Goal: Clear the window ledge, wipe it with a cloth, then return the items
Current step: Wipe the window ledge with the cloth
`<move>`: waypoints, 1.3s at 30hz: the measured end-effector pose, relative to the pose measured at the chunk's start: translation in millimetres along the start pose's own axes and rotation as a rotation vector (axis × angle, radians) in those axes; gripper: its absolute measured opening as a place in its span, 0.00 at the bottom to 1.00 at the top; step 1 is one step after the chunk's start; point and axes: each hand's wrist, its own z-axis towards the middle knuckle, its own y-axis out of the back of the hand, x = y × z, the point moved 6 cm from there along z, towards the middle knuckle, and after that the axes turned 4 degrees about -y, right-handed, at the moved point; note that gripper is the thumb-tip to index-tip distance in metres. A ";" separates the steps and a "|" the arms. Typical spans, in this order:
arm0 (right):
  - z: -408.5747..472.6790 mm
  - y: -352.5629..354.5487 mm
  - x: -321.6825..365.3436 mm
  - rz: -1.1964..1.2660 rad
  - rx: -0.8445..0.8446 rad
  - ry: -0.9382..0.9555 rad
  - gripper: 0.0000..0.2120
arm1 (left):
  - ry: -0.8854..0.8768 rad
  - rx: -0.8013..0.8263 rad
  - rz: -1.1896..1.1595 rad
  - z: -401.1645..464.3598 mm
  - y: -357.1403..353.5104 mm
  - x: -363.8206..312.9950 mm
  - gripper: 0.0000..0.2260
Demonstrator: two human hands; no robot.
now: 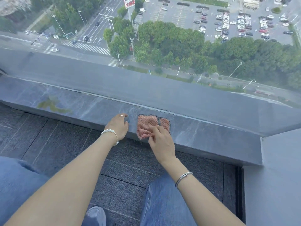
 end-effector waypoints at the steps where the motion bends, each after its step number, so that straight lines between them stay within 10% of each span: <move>1: 2.0 -0.3 -1.3 0.007 0.017 -0.010 0.17 | 0.002 0.000 0.010 0.8 0.0 -2.0 0.18; 13: 18.4 -22.8 -0.2 -0.220 -0.079 -0.079 0.09 | -0.163 -0.015 0.098 0.1 3.1 1.8 0.14; 39: 35.1 -59.0 53.4 0.075 -0.300 -0.462 0.09 | -0.616 0.122 0.777 81.6 91.1 62.6 0.23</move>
